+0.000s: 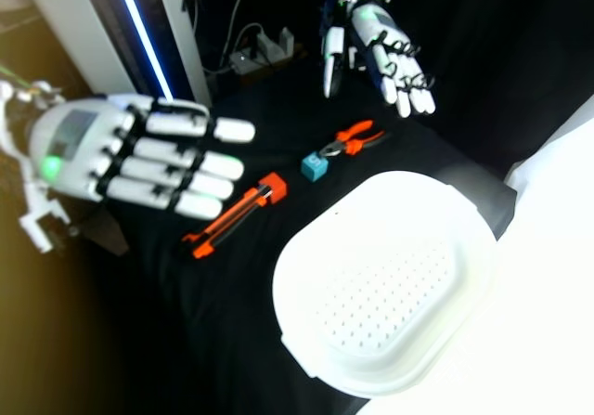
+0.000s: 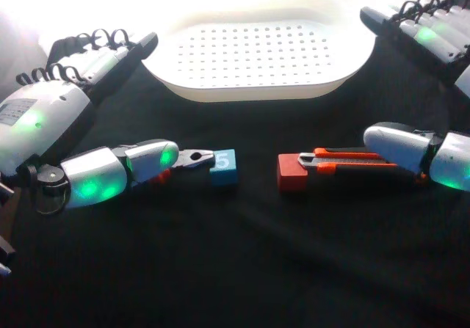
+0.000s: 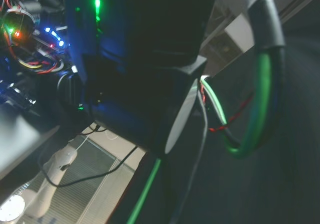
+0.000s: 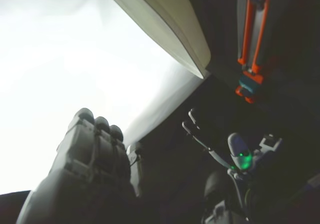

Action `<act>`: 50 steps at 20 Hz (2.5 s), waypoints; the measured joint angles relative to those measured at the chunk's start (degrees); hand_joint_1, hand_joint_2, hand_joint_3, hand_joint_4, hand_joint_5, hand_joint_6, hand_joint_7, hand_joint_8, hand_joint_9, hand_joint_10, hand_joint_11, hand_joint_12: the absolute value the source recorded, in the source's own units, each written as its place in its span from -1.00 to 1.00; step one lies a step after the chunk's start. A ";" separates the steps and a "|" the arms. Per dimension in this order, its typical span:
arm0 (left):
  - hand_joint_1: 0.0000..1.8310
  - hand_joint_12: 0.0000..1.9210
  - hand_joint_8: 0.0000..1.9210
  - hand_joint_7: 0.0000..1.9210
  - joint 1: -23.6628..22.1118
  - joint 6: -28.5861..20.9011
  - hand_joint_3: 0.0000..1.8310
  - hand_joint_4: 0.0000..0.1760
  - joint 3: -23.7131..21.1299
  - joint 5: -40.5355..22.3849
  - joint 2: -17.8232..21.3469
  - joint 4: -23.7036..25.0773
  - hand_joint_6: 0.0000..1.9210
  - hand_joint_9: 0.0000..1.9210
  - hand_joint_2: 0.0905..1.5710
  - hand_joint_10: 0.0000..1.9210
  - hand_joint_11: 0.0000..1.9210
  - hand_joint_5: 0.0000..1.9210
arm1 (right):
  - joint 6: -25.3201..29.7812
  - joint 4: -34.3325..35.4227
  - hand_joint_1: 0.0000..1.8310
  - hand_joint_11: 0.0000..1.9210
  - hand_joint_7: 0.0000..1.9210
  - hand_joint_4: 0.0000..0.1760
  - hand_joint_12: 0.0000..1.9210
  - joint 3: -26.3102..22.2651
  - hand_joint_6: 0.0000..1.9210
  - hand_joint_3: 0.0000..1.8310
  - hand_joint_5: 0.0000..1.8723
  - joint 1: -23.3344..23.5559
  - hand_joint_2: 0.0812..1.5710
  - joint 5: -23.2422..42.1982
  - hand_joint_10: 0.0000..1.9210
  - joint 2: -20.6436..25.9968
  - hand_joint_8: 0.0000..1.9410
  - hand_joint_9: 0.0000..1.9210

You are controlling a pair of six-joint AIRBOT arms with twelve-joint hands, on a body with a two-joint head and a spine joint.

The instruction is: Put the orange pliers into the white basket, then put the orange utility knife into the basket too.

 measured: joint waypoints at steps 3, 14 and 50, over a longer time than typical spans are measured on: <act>-0.60 -0.69 -1.00 -1.00 0.13 0.00 -1.00 -0.50 0.02 0.09 0.00 -0.26 -1.00 -1.00 0.46 -1.00 -0.99 -0.99 | 0.00 1.62 -0.65 -1.00 -1.00 -0.54 -1.00 0.68 -1.00 -0.98 -1.00 -0.59 0.59 -1.53 -1.00 0.00 -1.00 -1.00; -0.10 0.07 -0.99 -0.81 -0.02 0.02 -1.00 -0.78 3.82 13.51 -4.00 -2.08 -0.99 -0.83 0.38 -0.97 -1.00 -0.79 | -0.02 1.64 -0.62 -1.00 -1.00 -0.50 -1.00 0.68 -1.00 -0.99 -1.00 -0.59 0.62 -1.62 -1.00 0.00 -1.00 -1.00; 0.60 1.00 1.00 0.24 -30.01 5.16 -0.99 -1.00 26.86 39.36 -18.16 -4.48 1.00 0.41 0.53 1.00 0.53 -0.02 | 0.55 1.46 -0.61 -1.00 -1.00 -0.15 -1.00 0.57 -1.00 -1.00 -1.00 -1.62 0.62 -2.49 -1.00 -0.07 -1.00 -1.00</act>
